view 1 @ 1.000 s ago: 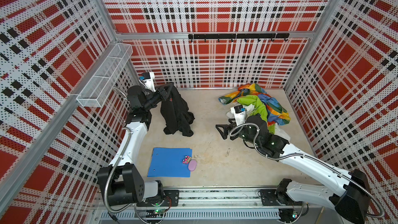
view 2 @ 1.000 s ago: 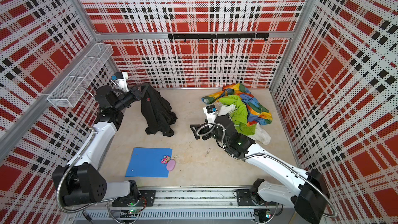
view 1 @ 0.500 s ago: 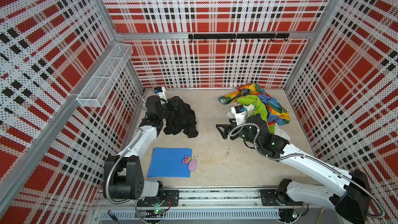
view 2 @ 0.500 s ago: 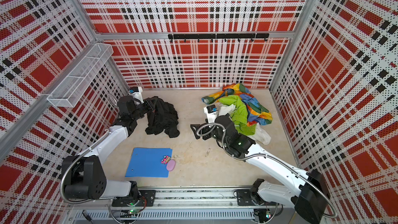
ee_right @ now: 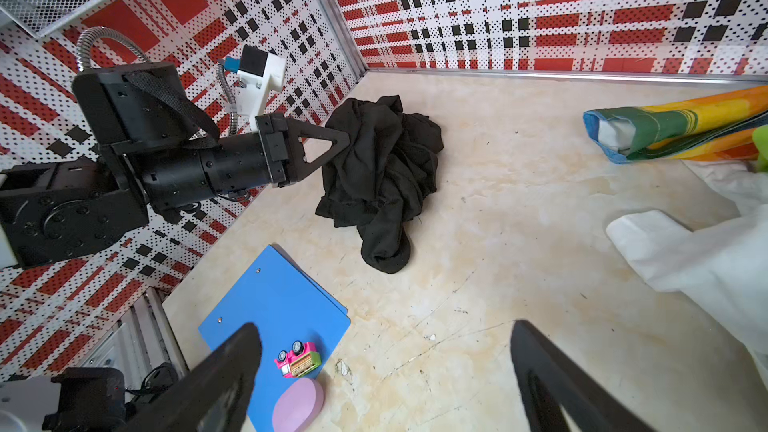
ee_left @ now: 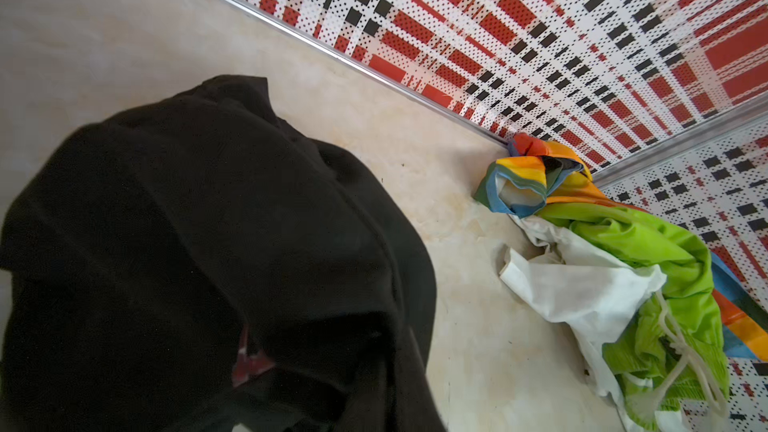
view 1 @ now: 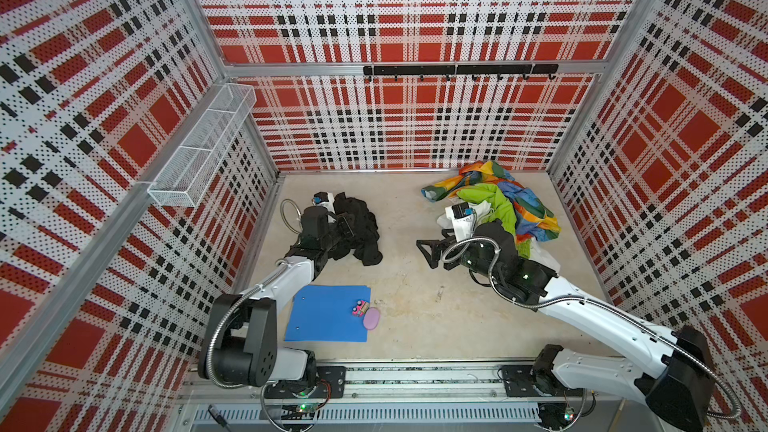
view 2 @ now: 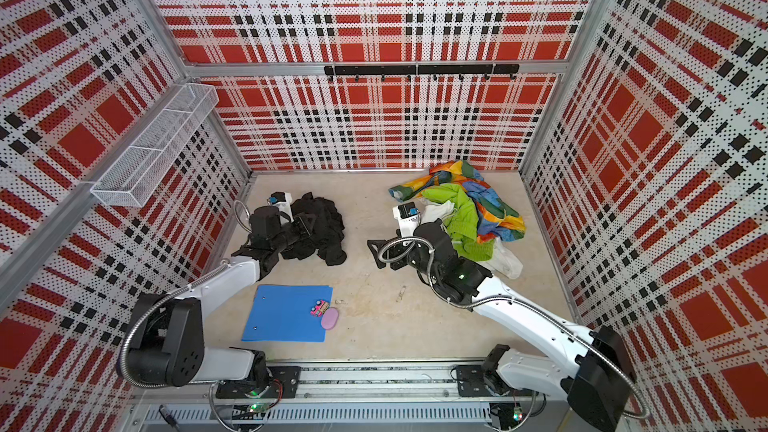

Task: Pick out a specific cloth from the pile
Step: 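Set the black garment on the table and open the left gripper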

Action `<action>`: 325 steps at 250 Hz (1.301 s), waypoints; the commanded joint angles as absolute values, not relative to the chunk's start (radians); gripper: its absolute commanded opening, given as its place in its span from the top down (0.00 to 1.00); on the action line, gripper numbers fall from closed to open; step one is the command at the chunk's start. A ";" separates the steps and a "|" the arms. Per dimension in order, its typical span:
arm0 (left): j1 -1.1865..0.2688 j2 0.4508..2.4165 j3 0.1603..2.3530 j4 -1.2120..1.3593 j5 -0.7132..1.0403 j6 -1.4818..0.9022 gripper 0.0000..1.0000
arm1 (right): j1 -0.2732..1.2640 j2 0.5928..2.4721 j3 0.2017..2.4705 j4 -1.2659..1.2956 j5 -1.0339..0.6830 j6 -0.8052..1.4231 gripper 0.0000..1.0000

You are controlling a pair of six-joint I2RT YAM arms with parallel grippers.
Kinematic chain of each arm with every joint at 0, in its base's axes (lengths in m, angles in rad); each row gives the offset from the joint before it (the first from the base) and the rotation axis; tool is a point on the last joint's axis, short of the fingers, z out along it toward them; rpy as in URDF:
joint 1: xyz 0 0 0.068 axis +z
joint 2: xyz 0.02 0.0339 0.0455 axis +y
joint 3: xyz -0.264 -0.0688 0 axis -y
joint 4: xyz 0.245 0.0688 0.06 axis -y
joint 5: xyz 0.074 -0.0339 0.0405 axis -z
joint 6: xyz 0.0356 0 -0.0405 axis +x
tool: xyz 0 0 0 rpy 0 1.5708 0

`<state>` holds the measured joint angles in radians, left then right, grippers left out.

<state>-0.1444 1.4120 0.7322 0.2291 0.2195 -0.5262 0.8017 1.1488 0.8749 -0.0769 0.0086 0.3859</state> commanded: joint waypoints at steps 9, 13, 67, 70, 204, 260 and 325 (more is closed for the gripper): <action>-0.164 1.478 0.720 0.267 0.166 -0.560 1.00 | 0.804 1.164 0.897 -0.055 0.008 0.383 0.00; -0.167 1.488 0.721 0.266 0.165 -0.560 1.00 | 0.805 1.164 0.896 -0.055 0.008 0.383 0.00; -0.175 1.600 0.729 0.267 0.139 -0.590 1.00 | 0.805 1.155 0.890 -0.064 0.019 0.383 0.00; -0.175 1.606 0.730 0.267 0.136 -0.593 1.00 | 0.805 1.155 0.890 -0.064 0.020 0.383 0.00; -0.163 1.640 0.767 0.244 0.209 -0.603 0.63 | 0.805 1.142 0.904 -0.097 0.046 0.369 0.00; -0.117 1.431 0.774 0.116 0.201 -0.568 0.46 | 0.805 1.150 0.920 -0.102 0.045 0.364 0.00; -0.033 1.327 0.913 -0.092 0.083 -0.491 0.36 | 0.805 1.140 0.933 -0.106 0.043 0.358 0.00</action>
<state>-0.0643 1.3483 0.8417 0.0120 0.1513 -0.5484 0.8017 1.1595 0.8959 -0.1314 0.0326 0.3771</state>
